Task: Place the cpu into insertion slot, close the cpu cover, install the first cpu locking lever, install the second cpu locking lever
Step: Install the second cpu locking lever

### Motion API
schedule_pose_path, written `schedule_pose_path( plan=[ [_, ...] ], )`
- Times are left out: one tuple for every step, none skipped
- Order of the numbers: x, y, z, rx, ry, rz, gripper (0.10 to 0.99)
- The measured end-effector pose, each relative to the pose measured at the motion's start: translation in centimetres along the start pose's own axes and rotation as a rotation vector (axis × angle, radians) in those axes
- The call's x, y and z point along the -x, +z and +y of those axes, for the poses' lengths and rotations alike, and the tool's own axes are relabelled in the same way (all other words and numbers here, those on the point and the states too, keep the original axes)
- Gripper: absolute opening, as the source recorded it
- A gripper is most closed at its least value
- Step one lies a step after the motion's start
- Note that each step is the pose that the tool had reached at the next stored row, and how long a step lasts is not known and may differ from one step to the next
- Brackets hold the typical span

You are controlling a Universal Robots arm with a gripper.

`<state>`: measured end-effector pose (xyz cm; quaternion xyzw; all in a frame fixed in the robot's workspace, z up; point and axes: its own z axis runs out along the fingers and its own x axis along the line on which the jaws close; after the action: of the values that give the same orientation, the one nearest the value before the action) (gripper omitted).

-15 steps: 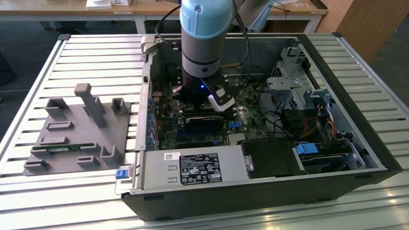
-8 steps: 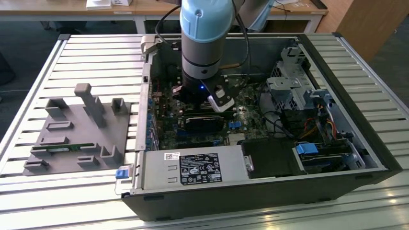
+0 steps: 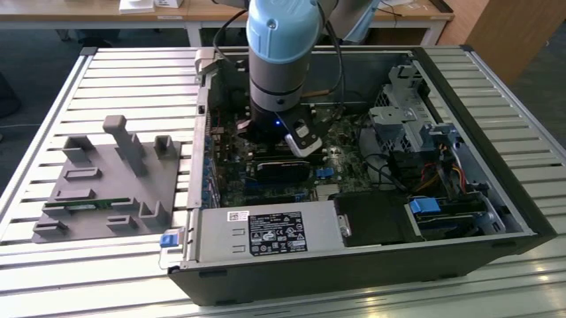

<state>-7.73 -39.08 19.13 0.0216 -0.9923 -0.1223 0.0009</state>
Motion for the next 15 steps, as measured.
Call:
schedule_pose_path(
  plan=[
    [-0.04, 0.04, -0.01, 0.001, 0.0, 0.0, 0.106],
    [-0.04, 0.04, 0.0, 0.002, 0.0, 0.0001, 0.106],
    [-0.04, 0.04, 0.0, 0.003, 0.0, -0.0001, 0.106],
    [-0.05, 0.04, 0.0, 0.004, 0.0, -0.0002, 0.106],
    [-0.05, 0.03, -0.01, 0.006, 0.0, -0.0002, 0.106],
    [-0.05, 0.01, 0.0, 0.007, 0.0, -0.0005, 0.106],
    [-0.04, -0.08, 0.02, 0.009, 0.0, -0.0006, 0.106],
    [-0.03, -0.22, 0.07, 0.011, 0.0, -0.001, 0.106],
    [-0.03, -0.38, 0.12, 0.011, 0.0, -0.001, 0.106],
    [-0.04, -0.58, 0.17, 0.011, 0.0, -0.0007, 0.106],
    [-0.04, -0.79, 0.22, 0.012, 0.0, -0.0006, 0.106],
    [-0.04, -1.0, 0.27, 0.012, 0.0, -0.0007, 0.106],
    [-0.04, -1.25, 0.33, 0.012, 0.0, -0.0007, 0.106],
    [-0.04, -1.52, 0.4, 0.012, 0.0, -0.0007, 0.106],
    [-0.03, -1.73, 0.46, 0.012, 0.0, -0.0007, 0.106]
  ],
)
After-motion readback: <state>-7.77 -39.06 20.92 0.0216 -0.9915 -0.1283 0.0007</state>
